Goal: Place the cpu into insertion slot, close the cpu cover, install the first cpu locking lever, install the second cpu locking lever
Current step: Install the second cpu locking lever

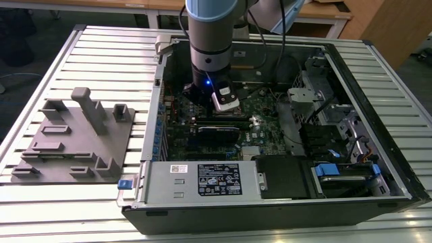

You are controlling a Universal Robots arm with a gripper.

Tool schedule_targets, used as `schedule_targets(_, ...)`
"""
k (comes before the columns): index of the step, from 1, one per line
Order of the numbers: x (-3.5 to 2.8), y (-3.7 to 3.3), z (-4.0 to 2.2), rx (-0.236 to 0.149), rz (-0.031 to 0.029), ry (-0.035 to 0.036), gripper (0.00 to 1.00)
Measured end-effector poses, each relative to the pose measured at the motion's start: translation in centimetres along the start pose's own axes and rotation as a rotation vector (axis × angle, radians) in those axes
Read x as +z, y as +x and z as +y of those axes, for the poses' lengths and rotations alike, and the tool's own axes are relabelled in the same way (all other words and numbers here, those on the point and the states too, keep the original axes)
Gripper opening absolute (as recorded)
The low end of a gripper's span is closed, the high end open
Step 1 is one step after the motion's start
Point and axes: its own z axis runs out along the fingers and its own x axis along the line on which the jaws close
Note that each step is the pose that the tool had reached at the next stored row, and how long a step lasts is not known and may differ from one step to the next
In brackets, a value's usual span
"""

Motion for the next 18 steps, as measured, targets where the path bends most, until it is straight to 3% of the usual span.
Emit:
schedule_targets(7,-0.02,-0.05,-0.34,0.0,0.0014,-0.0081,0.11)
schedule_targets(10,-0.03,-0.07,-0.44,0.002,0.0051,-0.0312,0.11)
schedule_targets(11,-0.03,-0.08,-0.51,0.002,0.0057,-0.0355,0.11)
schedule_targets(16,0.0,-0.15,-0.92,0.002,0.007,-0.0431,0.11)
schedule_targets(18,0.0,-0.16,-1.0,0.003,0.0087,-0.053,0.11)
